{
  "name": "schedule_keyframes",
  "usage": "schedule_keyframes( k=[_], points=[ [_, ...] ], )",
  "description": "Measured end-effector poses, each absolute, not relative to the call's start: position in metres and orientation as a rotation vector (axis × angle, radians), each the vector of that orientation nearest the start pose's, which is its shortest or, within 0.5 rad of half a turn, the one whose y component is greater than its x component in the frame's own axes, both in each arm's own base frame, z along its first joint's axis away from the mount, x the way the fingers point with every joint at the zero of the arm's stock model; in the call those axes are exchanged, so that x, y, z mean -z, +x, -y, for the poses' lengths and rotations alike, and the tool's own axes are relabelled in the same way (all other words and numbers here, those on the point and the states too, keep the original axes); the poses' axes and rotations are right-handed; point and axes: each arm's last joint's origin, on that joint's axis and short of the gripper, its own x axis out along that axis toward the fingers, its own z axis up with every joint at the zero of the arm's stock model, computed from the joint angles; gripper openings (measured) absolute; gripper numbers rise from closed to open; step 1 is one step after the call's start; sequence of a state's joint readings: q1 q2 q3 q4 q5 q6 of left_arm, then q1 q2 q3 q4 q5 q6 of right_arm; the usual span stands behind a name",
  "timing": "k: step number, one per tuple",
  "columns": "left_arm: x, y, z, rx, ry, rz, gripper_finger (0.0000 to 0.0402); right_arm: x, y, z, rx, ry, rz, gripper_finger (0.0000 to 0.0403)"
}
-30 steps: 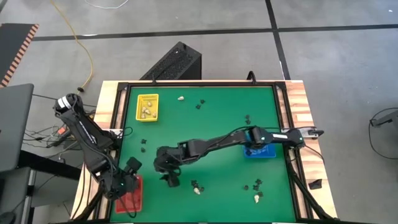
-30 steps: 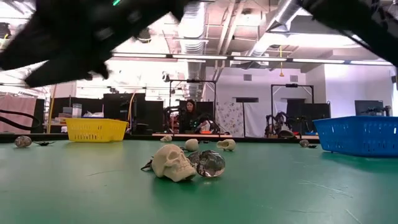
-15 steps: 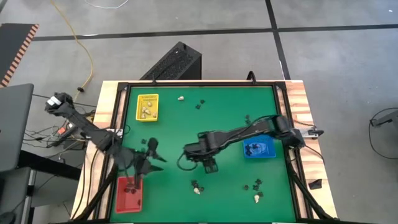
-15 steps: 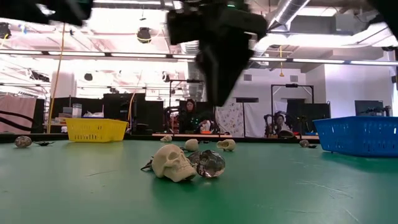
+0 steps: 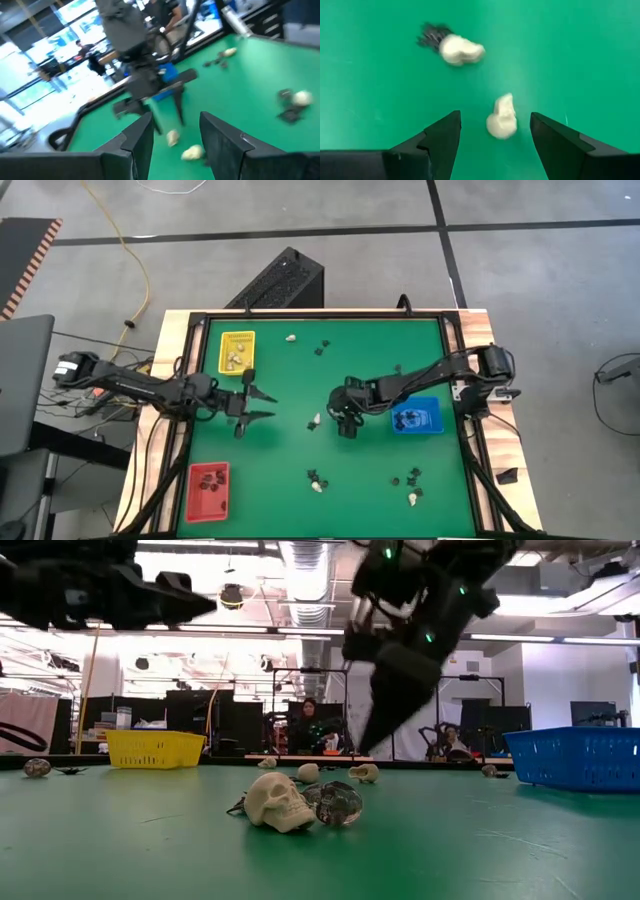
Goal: Sort Halloween decoration
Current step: Put the white skull toy into the yellow bin
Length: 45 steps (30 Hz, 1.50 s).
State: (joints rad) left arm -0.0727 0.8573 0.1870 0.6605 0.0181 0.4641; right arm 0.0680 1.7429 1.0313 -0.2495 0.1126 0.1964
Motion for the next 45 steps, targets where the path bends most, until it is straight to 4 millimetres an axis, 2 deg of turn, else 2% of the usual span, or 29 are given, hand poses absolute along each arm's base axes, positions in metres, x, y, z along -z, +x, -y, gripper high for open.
schedule_keyframes(
  k=[4, 7, 12, 18, 22, 25, 31, 34, 41, 45],
  points=[
    [-0.195, 0.172, 0.001, 0.045, 0.482, -0.003, 0.0149, -0.162, 0.346, -0.02, 0.147, 0.108, -0.898, 0.0271],
    [-0.195, 0.172, -0.006, 0.026, 0.484, -0.006, 0.0148, -0.161, 0.346, -0.02, 0.218, 0.096, -0.866, 0.027],
    [-0.194, 0.17, -0.028, -0.128, 0.437, -0.053, 0.0148, -0.158, 0.344, -0.017, 0.277, 0.101, -0.876, 0.0256],
    [-0.192, 0.165, -0.048, -0.169, 0.306, -0.067, 0.0148, -0.136, 0.35, -0.021, 0.292, 0.122, -0.921, 0.0224],
    [-0.192, 0.163, -0.053, -0.151, 0.265, -0.061, 0.0148, -0.122, 0.352, -0.023, 0.299, 0.123, -0.949, 0.0195],
    [-0.193, 0.162, -0.056, -0.163, 0.255, -0.055, 0.0148, -0.12, 0.351, -0.025, 0.314, 0.108, -0.956, 0.0159],
    [-0.198, 0.156, -0.062, -0.216, 0.206, -0.02, 0.0148, -0.134, 0.349, -0.026, 0.329, 0.1, -0.914, 0.0074],
    [-0.197, 0.15, -0.063, -0.243, 0.195, 0.002, 0.0148, -0.142, 0.347, -0.025, 0.326, 0.106, -0.895, 0.005],
    [-0.189, 0.131, -0.066, -0.358, 0.165, 0.058, 0.0148, -0.166, 0.346, -0.025, 0.312, 0.125, -0.798, 0.0021],
    [-0.187, 0.126, -0.065, -0.358, 0.13, 0.093, 0.0148, -0.172, 0.345, -0.025, 0.313, 0.139, -0.78, 0.0037]
  ],
)
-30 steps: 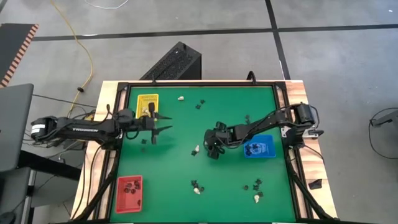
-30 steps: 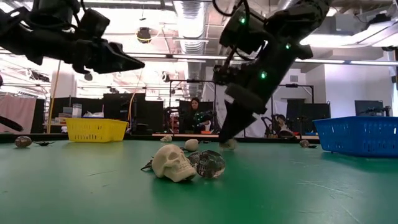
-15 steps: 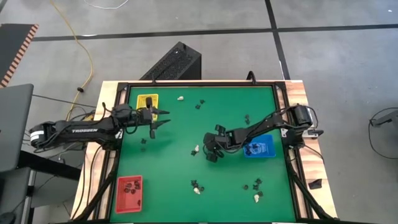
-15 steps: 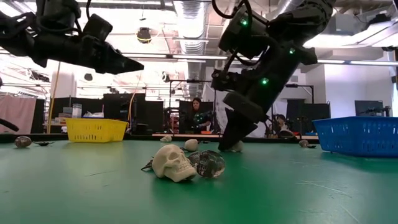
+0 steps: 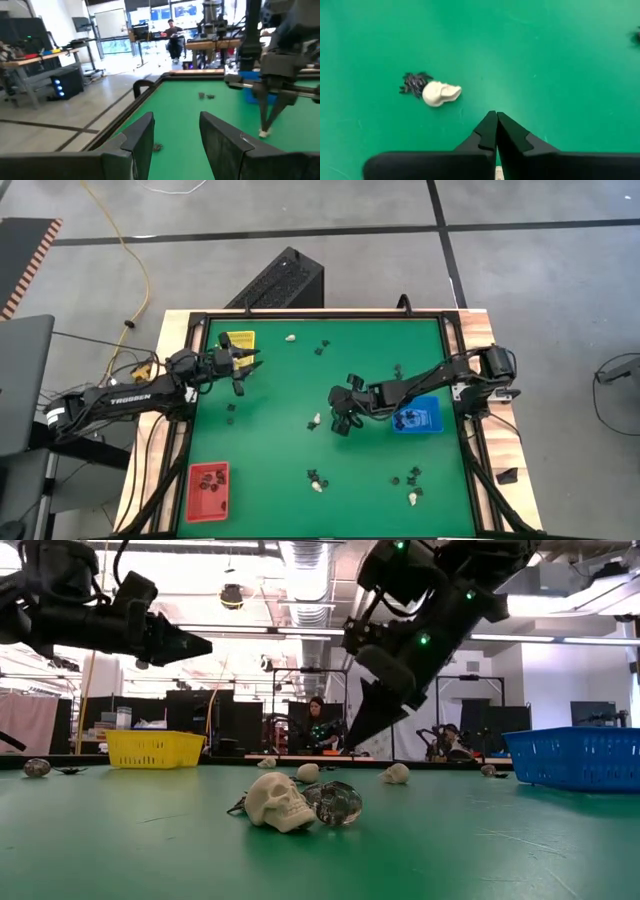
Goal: Sort Halloween decoration
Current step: Put the white skull toy into the yellow bin
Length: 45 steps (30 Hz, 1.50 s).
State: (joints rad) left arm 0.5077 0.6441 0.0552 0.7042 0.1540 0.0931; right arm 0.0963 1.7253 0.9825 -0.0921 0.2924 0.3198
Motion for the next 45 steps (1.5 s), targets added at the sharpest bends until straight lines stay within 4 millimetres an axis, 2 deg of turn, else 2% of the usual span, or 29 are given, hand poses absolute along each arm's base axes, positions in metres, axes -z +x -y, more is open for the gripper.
schedule_keyframes(
  k=[2, 6, 11, 14, 20, 26, 30, 35, 39, 45],
  points=[
    [-0.186, 0.127, -0.063, -0.3, 0.108, 0.091, 0.0148, -0.174, 0.345, -0.025, 0.316, 0.152, -0.771, 0.0058],
    [-0.187, 0.137, -0.05, -0.049, 0.125, 0.086, 0.0148, -0.174, 0.345, -0.029, 0.309, 0.156, -0.771, 0.0092],
    [-0.201, 0.17, -0.027, 0.107, 0.166, 0.048, 0.0148, -0.174, 0.345, -0.031, 0.304, 0.157, -0.766, 0.0113],
    [-0.197, 0.194, -0.012, 0.174, 0.224, -0.026, 0.0148, -0.174, 0.345, -0.032, 0.306, 0.164, -0.765, 0.0117],
    [-0.173, 0.242, 0.003, 0.274, 0.319, -0.192, 0.0148, -0.171, 0.34, -0.041, 0.302, 0.179, -0.814, 0.0118],
    [-0.148, 0.294, 0.0, 0.274, 0.292, -0.31, 0.0148, -0.168, 0.333, -0.057, 0.267, 0.143, -0.868, 0.0118],
    [-0.136, 0.321, -0.004, 0.267, 0.271, -0.368, 0.0148, -0.167, 0.331, -0.065, 0.262, 0.117, -0.877, 0.0118],
    [-0.136, 0.334, -0.009, 0.294, 0.289, -0.44, 0.0148, -0.166, 0.328, -0.072, 0.245, 0.099, -0.893, 0.0118],
    [-0.129, 0.331, -0.017, 0.315, 0.346, -0.526, 0.0148, -0.166, 0.327, -0.072, 0.245, 0.087, -0.905, 0.0118],
    [-0.122, 0.331, -0.027, 0.356, 0.341, -0.534, 0.0148, -0.166, 0.327, -0.071, 0.249, 0.087, -0.907, 0.0118]
  ],
)
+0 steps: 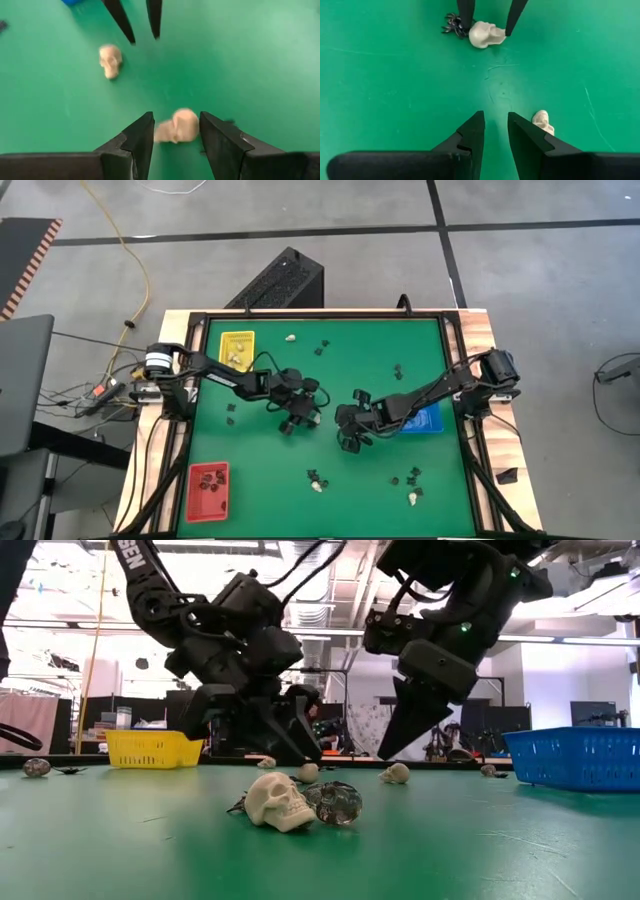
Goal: Sort Halloween decoration
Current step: Put the white skull toy into the yellow bin
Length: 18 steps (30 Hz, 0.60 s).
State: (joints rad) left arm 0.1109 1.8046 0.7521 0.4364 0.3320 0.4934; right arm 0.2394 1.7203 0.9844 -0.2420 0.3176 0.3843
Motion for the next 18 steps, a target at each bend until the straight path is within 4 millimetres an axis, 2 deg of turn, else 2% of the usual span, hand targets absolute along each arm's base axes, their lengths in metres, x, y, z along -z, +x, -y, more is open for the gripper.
schedule_keyframes(
  k=[6, 12, 18],
  points=[
    [-0.113, 0.334, -0.028, 0.438, 0.328, -0.529, 0.0148, -0.166, 0.328, -0.071, 0.247, 0.09, -0.896, 0.0118],
    [-0.104, 0.352, -0.029, 0.449, 0.317, -0.542, 0.0148, -0.167, 0.33, -0.067, 0.257, 0.104, -0.876, 0.0118],
    [-0.102, 0.352, -0.032, 0.452, 0.311, -0.573, 0.0148, -0.168, 0.331, -0.067, 0.255, 0.105, -0.871, 0.0118]
  ],
)
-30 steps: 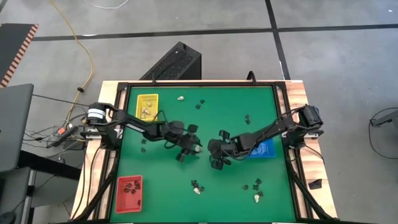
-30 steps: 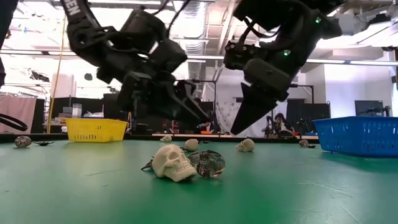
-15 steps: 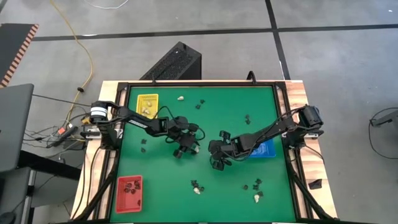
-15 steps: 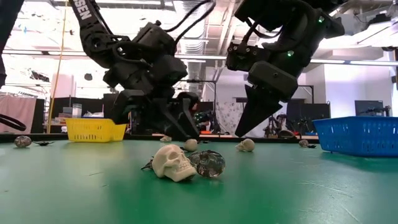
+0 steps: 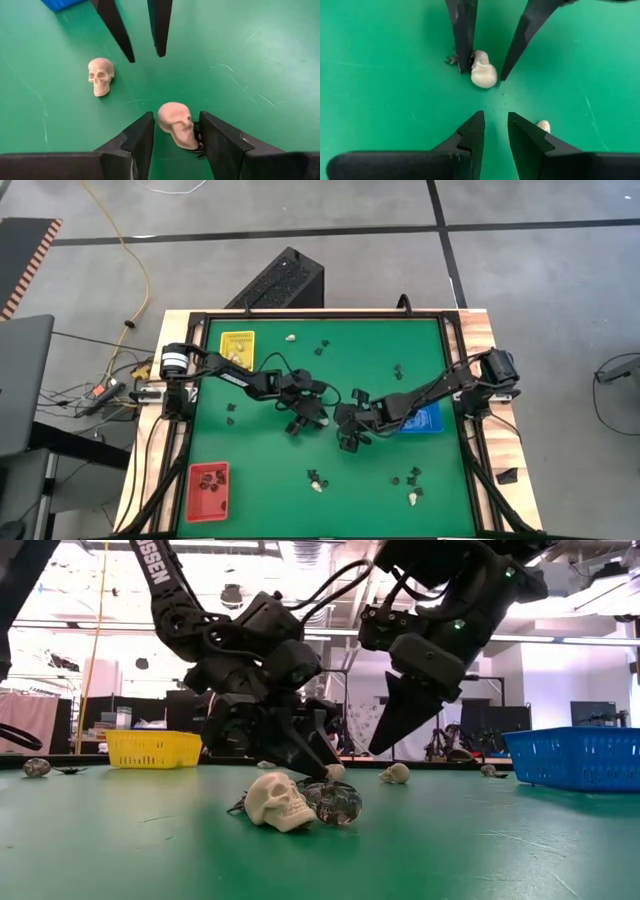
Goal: Sort Halloween decoration
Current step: Put the white skull toy into the yellow bin
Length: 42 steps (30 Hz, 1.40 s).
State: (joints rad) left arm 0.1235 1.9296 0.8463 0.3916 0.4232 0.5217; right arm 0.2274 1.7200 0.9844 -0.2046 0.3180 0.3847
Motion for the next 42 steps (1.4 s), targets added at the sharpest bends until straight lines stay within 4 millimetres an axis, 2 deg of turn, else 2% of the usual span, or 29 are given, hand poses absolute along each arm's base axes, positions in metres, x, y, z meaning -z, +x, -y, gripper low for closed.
schedule_keyframes(
  k=[19, 30, 42],
  points=[
    [-0.111, 0.361, -0.034, 0.355, 0.131, -0.582, 0.0148, -0.168, 0.331, -0.067, 0.255, 0.105, -0.872, 0.0118],
    [-0.118, 0.37, -0.017, 0.366, 0.194, -0.609, 0.0148, -0.168, 0.331, -0.067, 0.256, 0.108, -0.871, 0.0118],
    [-0.117, 0.369, -0.016, 0.346, 0.209, -0.647, 0.0148, -0.168, 0.331, -0.067, 0.257, 0.113, -0.87, 0.0118]
  ],
)
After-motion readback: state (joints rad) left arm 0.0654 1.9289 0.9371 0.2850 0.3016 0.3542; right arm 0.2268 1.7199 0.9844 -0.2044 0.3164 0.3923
